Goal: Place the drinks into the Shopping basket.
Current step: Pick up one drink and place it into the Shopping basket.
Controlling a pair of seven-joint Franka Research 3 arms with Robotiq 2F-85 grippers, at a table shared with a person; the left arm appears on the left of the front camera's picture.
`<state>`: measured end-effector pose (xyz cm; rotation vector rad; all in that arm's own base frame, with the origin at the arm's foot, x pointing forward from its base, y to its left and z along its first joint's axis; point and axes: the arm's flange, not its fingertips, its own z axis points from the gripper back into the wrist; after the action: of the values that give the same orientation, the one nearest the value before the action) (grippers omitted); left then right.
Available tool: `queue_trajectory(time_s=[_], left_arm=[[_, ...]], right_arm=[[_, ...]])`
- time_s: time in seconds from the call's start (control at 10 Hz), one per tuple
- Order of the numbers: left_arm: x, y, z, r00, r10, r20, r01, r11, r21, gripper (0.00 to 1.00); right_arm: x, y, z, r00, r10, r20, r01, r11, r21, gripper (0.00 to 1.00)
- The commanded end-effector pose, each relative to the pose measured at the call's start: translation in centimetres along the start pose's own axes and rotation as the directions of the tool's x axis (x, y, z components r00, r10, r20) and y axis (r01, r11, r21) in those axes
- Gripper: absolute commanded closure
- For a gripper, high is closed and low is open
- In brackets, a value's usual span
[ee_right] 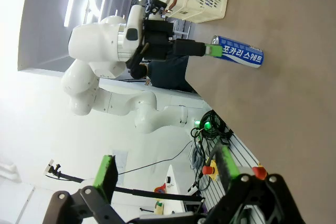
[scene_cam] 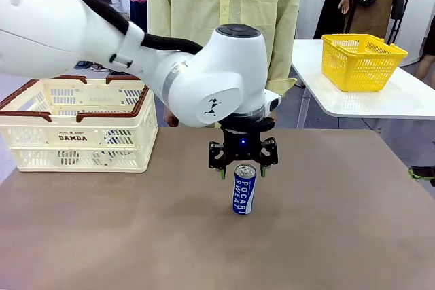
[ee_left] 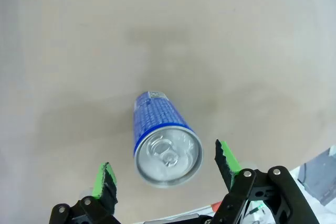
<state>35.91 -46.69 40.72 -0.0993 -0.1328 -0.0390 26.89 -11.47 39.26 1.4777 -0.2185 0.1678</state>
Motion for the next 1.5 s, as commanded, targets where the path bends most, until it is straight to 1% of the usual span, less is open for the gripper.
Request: queue_trajectory(time_s=[0.0, 0.3, 0.4, 0.7, 0.8, 0.9, 1.0, 1.3, 1.4], left_arm=[[1.1, -1.2, -0.1, 0.999, 0.012, -0.048, -0.012, 1.000, 0.003, 0.00], [1.7, -1.4, -1.9, 0.997, 0.017, -0.078, -0.014, 0.999, 0.034, 0.00], [2.0, -1.2, -2.4, 0.998, 0.028, -0.064, -0.024, 0.998, 0.052, 0.00], [2.1, -0.8, -2.7, 0.997, 0.026, -0.079, -0.021, 0.998, 0.067, 0.00], [2.1, -0.8, -2.8, 0.996, 0.022, -0.081, -0.016, 0.997, 0.076, 0.16], [2.1, -0.8, -2.9, 0.996, 0.018, -0.088, -0.010, 0.996, 0.093, 0.74], [2.1, -0.7, -3.0, 0.996, 0.018, -0.091, -0.009, 0.996, 0.089, 1.00], [2.1, -0.4, -2.9, 0.995, 0.013, -0.099, -0.005, 0.996, 0.089, 1.00], [1.9, -0.4, -2.5, 0.994, -0.013, -0.105, 0.021, 0.997, 0.072, 1.00]], right_arm=[[0.0, 0.4, 0.1, 1.000, -0.010, -0.004, 0.010, 1.000, 0.006, 0.00], [0.0, 0.4, 0.1, 1.000, -0.010, -0.004, 0.010, 1.000, 0.006, 0.00], [0.0, 0.4, 0.1, 1.000, -0.010, -0.004, 0.010, 1.000, 0.006, 0.00], [0.0, 0.4, 0.1, 1.000, -0.010, -0.004, 0.010, 1.000, 0.006, 0.00], [0.0, 0.4, 0.1, 1.000, -0.010, -0.004, 0.010, 1.000, 0.006, 0.00], [0.0, 0.4, 0.1, 1.000, -0.010, -0.004, 0.010, 1.000, 0.006, 0.00], [0.0, 0.4, 0.1, 1.000, -0.010, -0.004, 0.010, 1.000, 0.006, 0.00], [0.0, 0.4, 0.1, 1.000, -0.010, -0.004, 0.010, 1.000, 0.006, 0.00], [0.0, 0.4, 0.1, 1.000, -0.010, -0.004, 0.010, 1.000, 0.006, 0.00]])
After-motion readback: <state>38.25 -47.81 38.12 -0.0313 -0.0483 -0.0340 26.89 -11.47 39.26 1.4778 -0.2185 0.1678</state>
